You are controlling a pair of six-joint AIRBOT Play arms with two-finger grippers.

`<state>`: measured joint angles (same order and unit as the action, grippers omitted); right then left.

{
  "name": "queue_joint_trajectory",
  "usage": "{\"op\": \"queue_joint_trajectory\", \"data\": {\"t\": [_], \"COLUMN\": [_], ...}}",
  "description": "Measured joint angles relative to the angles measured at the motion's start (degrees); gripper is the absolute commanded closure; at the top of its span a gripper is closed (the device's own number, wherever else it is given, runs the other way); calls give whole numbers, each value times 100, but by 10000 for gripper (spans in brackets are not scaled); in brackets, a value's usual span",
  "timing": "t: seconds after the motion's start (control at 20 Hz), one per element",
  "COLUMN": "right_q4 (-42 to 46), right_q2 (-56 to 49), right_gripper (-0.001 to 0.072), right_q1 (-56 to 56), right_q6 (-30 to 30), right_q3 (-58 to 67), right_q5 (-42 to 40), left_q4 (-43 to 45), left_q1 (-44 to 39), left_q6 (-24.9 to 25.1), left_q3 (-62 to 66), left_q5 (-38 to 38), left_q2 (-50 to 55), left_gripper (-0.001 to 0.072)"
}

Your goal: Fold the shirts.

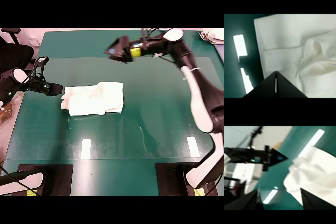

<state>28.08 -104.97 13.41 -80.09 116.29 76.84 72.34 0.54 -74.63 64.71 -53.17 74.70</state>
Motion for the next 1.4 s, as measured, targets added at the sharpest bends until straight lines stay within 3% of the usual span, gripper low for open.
{"op": "queue_joint_trajectory", "data": {"t": [0.15,0.4,0.6,0.85,1.1,1.4], "right_q4": [1611,2468,1794,802,511,428], "right_q2": [527,1163,1073,474,-131,-824], "right_gripper": [38,37,37,36,36,43], "right_q1": [-376,-935,-1226,-1062,-498,120], "right_q6": [-341,-186,376,922,1036,726], "right_q3": [-308,-1923,-3126,-3644,-3436,-2444], "right_q5": [706,741,55,-662,-1073,-1080], "left_q4": [-555,-1147,-1235,-1303,-1320,-1368], "left_q1": [0,0,0,0,0,0], "left_q6": [483,940,1027,1047,1051,1051], "left_q3": [0,0,0,0,0,0], "left_q5": [-149,-341,-503,-588,-634,-706], "left_q2": [-271,-780,-929,-977,-986,-988], "left_gripper": [686,685,685,684,684,684]}}
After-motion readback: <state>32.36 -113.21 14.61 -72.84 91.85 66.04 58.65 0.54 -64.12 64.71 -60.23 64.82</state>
